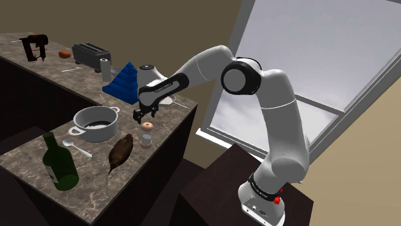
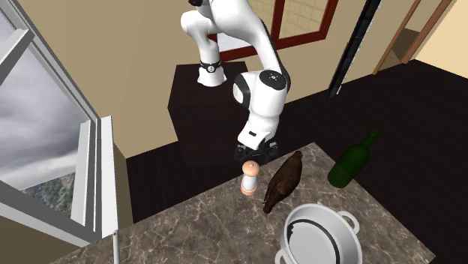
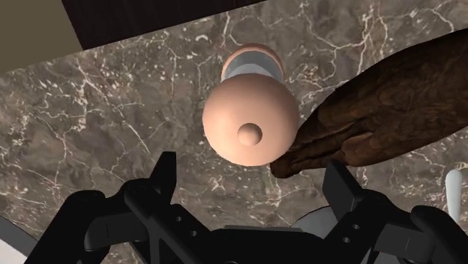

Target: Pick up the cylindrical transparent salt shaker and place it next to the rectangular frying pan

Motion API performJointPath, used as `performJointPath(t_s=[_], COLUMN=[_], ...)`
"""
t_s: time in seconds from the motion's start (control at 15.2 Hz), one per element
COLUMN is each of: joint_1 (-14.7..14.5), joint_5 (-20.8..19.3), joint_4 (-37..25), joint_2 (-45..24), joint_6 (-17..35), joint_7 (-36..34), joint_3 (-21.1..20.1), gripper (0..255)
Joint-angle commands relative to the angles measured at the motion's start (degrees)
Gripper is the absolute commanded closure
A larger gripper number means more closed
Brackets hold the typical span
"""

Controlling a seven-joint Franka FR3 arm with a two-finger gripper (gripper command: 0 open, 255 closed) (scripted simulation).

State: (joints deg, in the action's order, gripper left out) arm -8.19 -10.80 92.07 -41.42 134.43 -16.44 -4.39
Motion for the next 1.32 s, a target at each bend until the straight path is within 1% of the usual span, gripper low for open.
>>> performJointPath(t_s=[0.0, 0.46, 0.92, 0.99, 1.25], joint_1=[-0.2, -0.2, -0.2, -0.2, -0.2], joint_5=[-0.2, -0.5, -0.5, -0.5, -0.5], joint_4=[-1.9, -3.1, -3.1, -3.1, -3.1], joint_2=[-2.3, -6.1, -6.1, -6.1, -6.1], joint_6=[0.4, 3.1, 3.1, 3.1, 3.1], joint_7=[-0.2, -0.4, -0.3, -0.3, -0.3], joint_3=[0.2, 0.6, 0.6, 0.6, 0.6], gripper=[0, 0, 0, 255, 255])
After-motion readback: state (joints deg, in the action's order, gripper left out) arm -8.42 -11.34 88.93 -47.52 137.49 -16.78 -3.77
